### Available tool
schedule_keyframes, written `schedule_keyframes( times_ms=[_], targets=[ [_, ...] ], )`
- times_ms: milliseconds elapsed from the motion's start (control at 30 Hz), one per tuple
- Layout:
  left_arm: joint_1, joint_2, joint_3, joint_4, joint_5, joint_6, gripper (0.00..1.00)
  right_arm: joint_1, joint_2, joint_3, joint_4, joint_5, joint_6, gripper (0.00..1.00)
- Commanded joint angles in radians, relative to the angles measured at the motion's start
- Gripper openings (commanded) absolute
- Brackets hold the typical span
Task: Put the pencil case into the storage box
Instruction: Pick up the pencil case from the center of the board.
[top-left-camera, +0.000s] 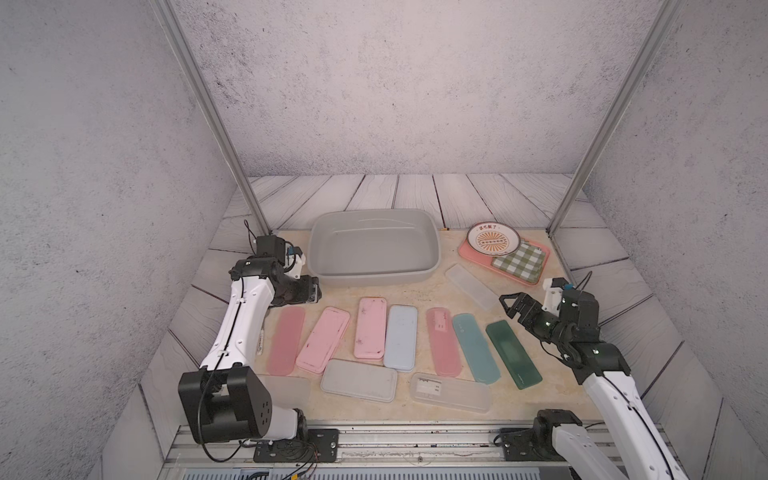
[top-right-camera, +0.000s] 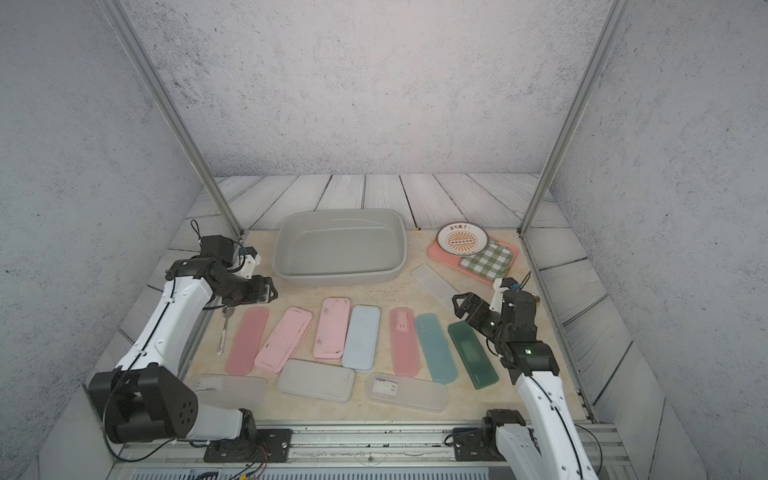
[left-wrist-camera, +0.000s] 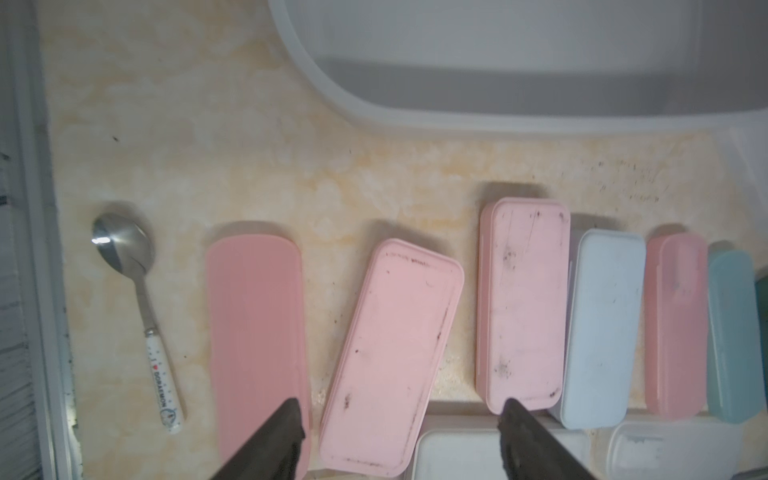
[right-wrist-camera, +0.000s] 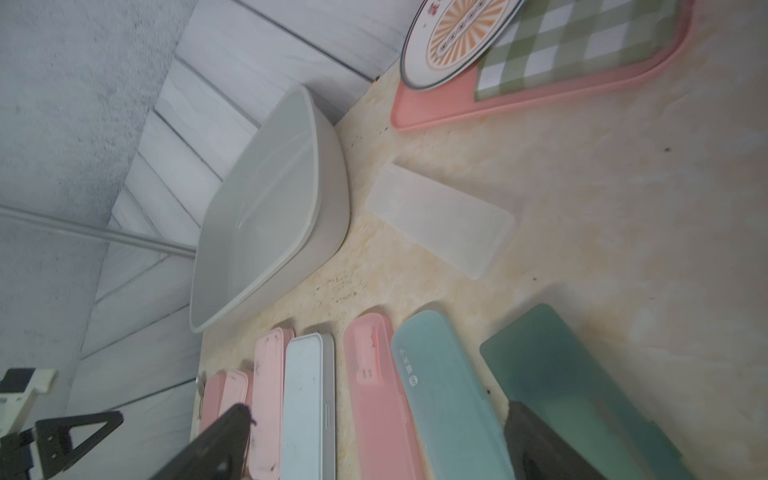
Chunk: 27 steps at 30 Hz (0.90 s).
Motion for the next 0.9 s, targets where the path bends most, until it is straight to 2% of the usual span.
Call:
schedule_keyframes(
  times_ms=[0, 67, 100, 133, 233, 433, 700, 867],
  targets=[
    [-0.038, -0.038, -0.074, -0.041, -0.130, 0.216, 0.79, 0.018, 0.033, 0.014, -0.031, -0.144, -0.071, 0.96],
    [-0.074, -0.060, -0.161, -0.016, -0.225, 0.288, 0.88, 0.020, 0.023, -0.022, 0.036, -0.178, -0.028, 0.96],
    [-0.087, -0.068, -0.200, 0.001, -0.238, 0.302, 0.95, 0.020, 0.014, -0.047, 0.088, -0.192, 0.003, 0.96],
    [-0.093, -0.070, -0.231, 0.025, -0.243, 0.302, 0.97, 0.020, 0.010, -0.067, 0.129, -0.201, 0.031, 0.96],
    [-0.134, -0.049, -0.281, 0.084, -0.248, 0.260, 0.98, 0.020, 0.025, -0.113, 0.250, -0.230, 0.106, 0.96],
    [-0.180, 0.091, -0.272, 0.132, -0.289, 0.193, 1.00, 0.020, 0.042, -0.113, 0.278, -0.268, 0.113, 0.96],
    [-0.180, 0.170, -0.306, 0.168, -0.266, 0.234, 1.00, 0.021, 0.001, -0.142, 0.294, -0.272, 0.131, 0.96],
    [-0.181, 0.190, -0.304, 0.120, -0.214, 0.256, 1.00, 0.022, 0.011, -0.149, 0.321, -0.290, 0.153, 0.96]
  ],
)
